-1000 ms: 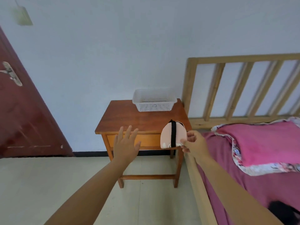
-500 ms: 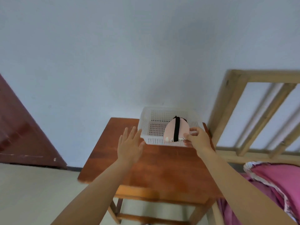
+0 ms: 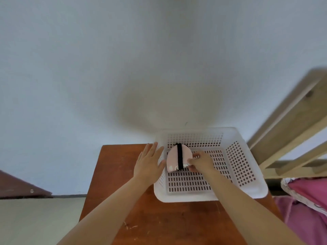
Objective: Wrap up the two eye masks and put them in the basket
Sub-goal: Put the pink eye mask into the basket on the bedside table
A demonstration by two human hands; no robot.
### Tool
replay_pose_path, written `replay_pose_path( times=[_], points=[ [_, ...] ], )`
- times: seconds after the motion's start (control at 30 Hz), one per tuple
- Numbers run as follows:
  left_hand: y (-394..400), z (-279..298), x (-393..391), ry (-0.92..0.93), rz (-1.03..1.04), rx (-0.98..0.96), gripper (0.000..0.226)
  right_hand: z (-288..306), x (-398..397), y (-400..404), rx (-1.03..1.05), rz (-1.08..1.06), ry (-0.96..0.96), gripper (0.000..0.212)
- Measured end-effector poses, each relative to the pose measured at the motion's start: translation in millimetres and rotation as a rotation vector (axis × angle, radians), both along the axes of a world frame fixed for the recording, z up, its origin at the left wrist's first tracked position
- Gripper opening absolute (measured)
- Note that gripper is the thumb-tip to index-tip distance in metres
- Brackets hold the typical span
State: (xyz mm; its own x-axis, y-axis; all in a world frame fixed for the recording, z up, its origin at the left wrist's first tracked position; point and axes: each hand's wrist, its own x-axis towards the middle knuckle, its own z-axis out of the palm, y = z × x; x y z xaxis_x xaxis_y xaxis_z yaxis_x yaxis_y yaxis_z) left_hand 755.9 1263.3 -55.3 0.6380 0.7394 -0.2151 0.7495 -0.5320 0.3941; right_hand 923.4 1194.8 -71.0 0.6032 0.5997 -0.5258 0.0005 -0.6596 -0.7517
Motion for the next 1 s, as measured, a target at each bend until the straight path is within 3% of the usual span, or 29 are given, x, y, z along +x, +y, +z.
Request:
replay_pose_path(
  times=[0.1,0.17,0.2,0.37,0.47,0.5,0.57,0.67,0.73,0.83,1.0],
  points=[
    [0.3,-7.2,-0.1,-0.031,-0.004,-0.013,0.053,-5.2,-4.2,11.2,-0.107,0.198,-0.227,0.007],
    [0.1,-8.7,-0.4,-0.045,0.002,-0.020,0.053,-12.0,-5.8,16.4,-0.153,0.284,-0.326,0.037],
    [-0.1,-8.5,-0.3,-0.042,0.000,-0.021,0.053,-15.7,-4.6,18.2,-0.166,0.307,-0.339,0.042],
    [-0.2,-2.3,2.5,0.047,-0.024,0.001,0.054,-13.0,0.3,17.5,-0.244,0.404,-0.328,0.038],
    [-0.7,9.4,8.4,0.098,-0.024,0.069,0.054,6.0,7.2,4.9,-0.256,0.495,-0.359,0.019],
    [-2.1,15.7,14.5,0.099,-0.039,0.095,0.053,12.4,13.0,-3.9,-0.238,0.495,-0.397,0.026],
    [-8.7,27.8,35.3,0.074,-0.107,0.150,0.053,28.7,27.0,-30.8,-0.162,0.472,-0.555,0.036],
    [-31.8,41.1,84.3,0.003,-0.258,0.196,0.052,52.2,54.6,-88.4,0.041,0.363,-0.958,0.036],
    [-61.5,46.6,123.9,-0.038,-0.375,0.200,0.052,54.8,79.7,-138.2,-0.035,0.271,-1.108,0.040],
    [-127.3,49.4,183.0,-0.116,-0.566,0.253,0.050,54.4,108.0,-224.7,-0.297,0.146,-1.099,0.045],
    [-281.2,39.1,263.7,-0.260,-0.873,0.297,0.051,32.3,143.5,-401.6,-0.545,-0.151,-0.971,0.048]
  ],
)
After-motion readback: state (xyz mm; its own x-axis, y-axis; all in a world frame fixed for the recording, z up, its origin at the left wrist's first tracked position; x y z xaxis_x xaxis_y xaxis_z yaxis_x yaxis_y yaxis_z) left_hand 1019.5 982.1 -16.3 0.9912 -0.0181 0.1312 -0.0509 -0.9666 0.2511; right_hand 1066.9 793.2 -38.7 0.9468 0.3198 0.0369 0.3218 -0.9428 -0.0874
